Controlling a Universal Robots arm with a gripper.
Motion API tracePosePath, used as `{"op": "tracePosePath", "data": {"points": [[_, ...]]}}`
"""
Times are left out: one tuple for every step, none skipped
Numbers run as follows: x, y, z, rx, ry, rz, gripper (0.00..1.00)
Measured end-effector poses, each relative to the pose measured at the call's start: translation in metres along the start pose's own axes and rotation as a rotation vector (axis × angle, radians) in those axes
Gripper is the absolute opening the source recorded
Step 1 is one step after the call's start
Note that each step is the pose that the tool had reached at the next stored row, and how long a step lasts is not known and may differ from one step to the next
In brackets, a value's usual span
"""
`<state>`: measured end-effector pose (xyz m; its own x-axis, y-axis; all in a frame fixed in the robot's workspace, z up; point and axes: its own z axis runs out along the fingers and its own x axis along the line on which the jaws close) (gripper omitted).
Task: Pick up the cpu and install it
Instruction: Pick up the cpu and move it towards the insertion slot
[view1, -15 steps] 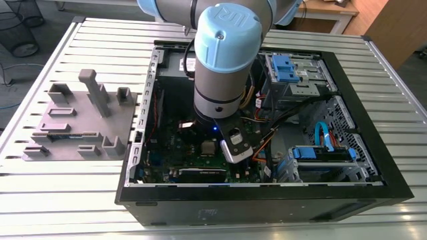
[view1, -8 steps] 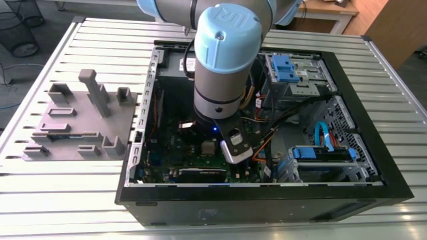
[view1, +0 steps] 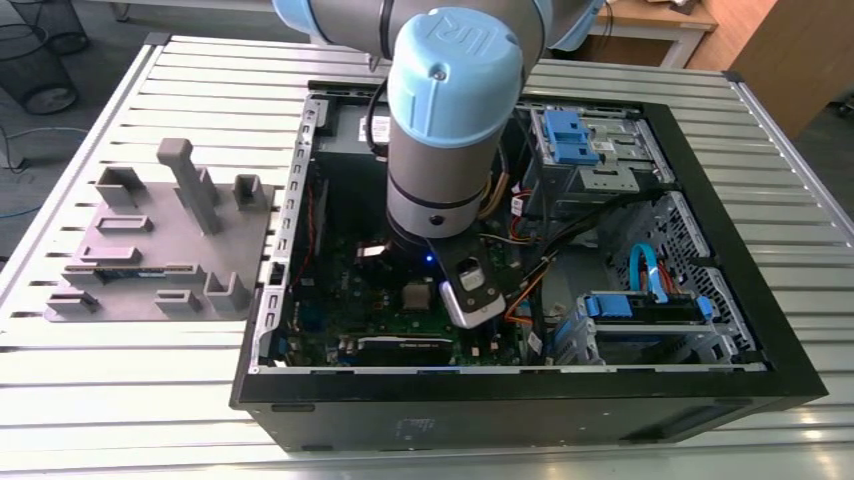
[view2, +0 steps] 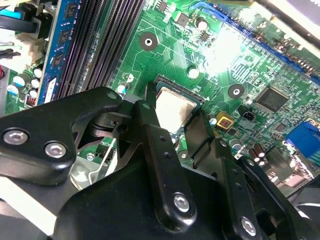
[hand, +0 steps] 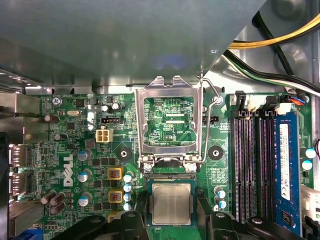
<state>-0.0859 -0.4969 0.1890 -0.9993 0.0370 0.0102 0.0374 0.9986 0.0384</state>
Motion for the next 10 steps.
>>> {"op": "tracePosePath", "data": {"points": [[0.0002, 0.0000, 0.0002, 0.0002, 0.0000, 0.000, 0.47], [0.0002, 0.0000, 0.0003, 0.0003, 0.0001, 0.000, 0.47], [0.0003, 0.0000, 0.0003, 0.0003, 0.0002, 0.000, 0.47], [0.0003, 0.0000, 0.0004, 0.0004, 0.0002, 0.000, 0.47], [0.0003, 0.0000, 0.0005, 0.0002, 0.0002, 0.000, 0.47], [0.0003, 0.0000, 0.0006, 0.0002, 0.0001, 0.000, 0.47], [0.0003, 0.0000, 0.0006, 0.0001, 0.0001, 0.000, 0.47], [0.0003, 0.0000, 0.0006, -0.0002, 0.0001, 0.000, 0.47], [0.0003, -0.0001, 0.0005, -0.0012, 0.0002, 0.000, 0.47], [0.0003, 0.0000, 0.0002, -0.0039, 0.0002, 0.000, 0.47]]}}
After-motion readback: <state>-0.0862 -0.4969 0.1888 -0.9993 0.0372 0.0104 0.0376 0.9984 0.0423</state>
